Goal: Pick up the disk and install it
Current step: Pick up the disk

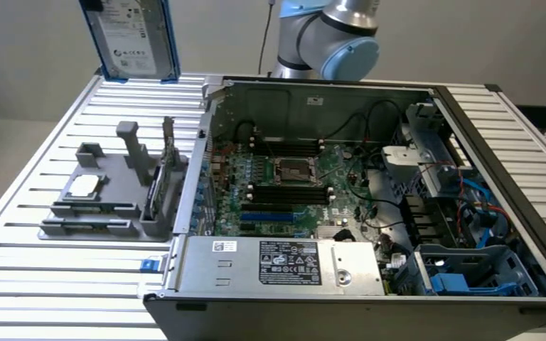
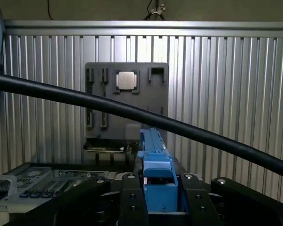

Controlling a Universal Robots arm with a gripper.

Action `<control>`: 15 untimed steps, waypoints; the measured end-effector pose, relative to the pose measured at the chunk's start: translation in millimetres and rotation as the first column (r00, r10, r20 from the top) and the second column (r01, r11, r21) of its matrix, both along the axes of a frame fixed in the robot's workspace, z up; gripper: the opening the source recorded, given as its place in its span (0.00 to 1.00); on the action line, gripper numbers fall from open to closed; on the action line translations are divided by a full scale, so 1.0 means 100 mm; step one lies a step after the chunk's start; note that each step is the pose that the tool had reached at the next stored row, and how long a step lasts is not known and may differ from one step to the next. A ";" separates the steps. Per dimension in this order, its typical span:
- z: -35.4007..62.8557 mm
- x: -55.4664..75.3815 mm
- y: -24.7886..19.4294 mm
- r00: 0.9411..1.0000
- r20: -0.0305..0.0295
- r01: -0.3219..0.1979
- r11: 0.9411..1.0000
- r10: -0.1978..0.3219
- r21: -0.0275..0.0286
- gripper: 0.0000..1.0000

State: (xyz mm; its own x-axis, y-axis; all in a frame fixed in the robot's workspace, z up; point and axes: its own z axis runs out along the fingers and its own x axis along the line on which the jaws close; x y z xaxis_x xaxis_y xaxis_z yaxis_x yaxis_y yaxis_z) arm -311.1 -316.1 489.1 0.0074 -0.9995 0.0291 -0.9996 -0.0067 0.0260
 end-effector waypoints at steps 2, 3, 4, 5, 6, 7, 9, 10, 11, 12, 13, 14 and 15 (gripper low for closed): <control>0.015 0.09 -0.023 1.000 0.000 0.000 1.000 0.000 0.000 0.33; 0.018 0.14 -0.036 1.000 0.000 0.000 1.000 0.000 0.000 0.33; 0.020 0.18 -0.053 1.000 -0.001 0.000 1.000 0.000 0.000 0.33; 0.022 0.22 -0.069 1.000 -0.001 0.000 1.000 0.000 0.000 0.33; 0.023 0.27 -0.087 1.000 -0.001 0.000 1.000 0.000 0.000 0.33; 0.024 0.31 -0.106 1.000 -0.002 0.000 1.000 0.000 0.000 0.33; 0.027 0.40 -0.145 1.000 -0.005 0.000 1.000 0.000 0.000 0.33; 0.028 0.44 -0.164 1.000 -0.007 0.000 1.000 0.000 0.000 0.33; 0.030 0.49 -0.183 1.000 -0.008 0.000 1.000 0.000 0.000 0.33; 0.032 0.53 -0.201 1.000 -0.010 0.000 1.000 0.000 0.000 0.33; 0.035 0.57 -0.220 1.000 -0.012 0.000 1.000 0.000 0.000 0.33; 0.039 0.62 -0.238 1.000 -0.015 0.000 1.000 0.000 0.000 0.33; 0.042 0.66 -0.256 1.000 -0.017 0.000 1.000 0.000 0.000 0.33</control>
State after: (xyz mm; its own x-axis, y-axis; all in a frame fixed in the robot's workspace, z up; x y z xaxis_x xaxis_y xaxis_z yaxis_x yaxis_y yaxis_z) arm -245.1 -341.6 493.3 0.0078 -0.9995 0.0293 -0.9991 -0.0065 0.0428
